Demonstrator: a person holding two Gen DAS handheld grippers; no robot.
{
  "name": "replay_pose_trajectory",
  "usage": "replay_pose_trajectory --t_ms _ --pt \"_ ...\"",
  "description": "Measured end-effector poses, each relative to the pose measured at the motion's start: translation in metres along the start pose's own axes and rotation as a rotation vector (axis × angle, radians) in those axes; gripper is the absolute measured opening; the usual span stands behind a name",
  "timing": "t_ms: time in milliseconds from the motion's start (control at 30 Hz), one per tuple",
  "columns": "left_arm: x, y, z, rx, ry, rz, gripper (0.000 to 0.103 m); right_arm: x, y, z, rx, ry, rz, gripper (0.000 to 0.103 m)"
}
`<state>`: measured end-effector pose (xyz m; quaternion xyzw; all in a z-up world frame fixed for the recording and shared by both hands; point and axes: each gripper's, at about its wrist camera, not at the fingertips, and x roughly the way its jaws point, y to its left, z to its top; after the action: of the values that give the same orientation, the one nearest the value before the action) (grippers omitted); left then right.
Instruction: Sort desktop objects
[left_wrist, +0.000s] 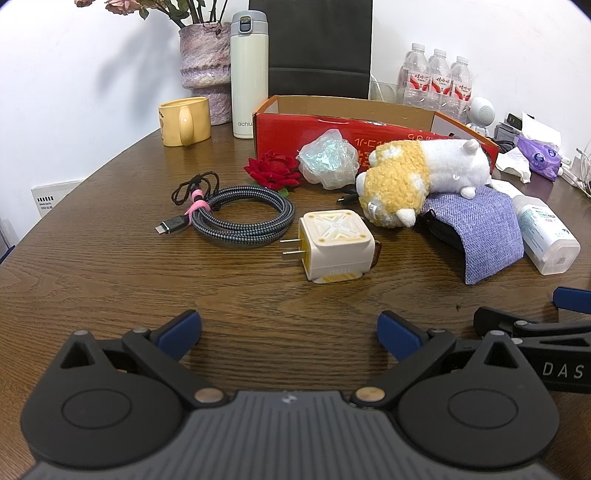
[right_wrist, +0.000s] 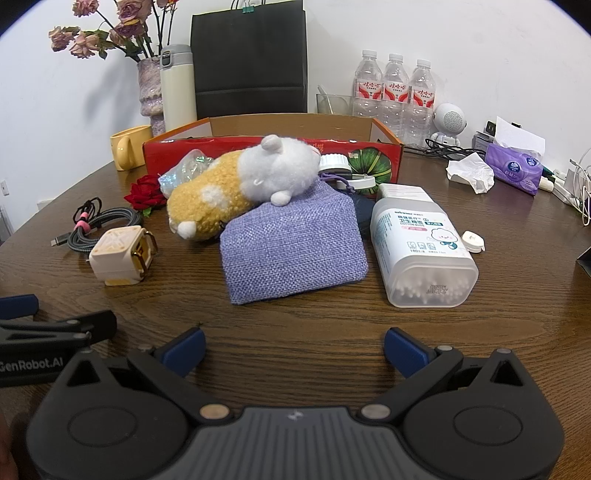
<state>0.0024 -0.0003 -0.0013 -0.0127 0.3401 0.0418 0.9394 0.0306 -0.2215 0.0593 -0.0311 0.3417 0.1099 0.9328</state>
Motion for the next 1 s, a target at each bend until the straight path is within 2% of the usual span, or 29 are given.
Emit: replay_pose_trajectory --t_ms 1000 --pt "0.0007 0.0034 0.0008 -0.013 0.001 0.012 0.103 0.0017 0.0029 -0.0005 0.025 -0.003 -0.028 0.103"
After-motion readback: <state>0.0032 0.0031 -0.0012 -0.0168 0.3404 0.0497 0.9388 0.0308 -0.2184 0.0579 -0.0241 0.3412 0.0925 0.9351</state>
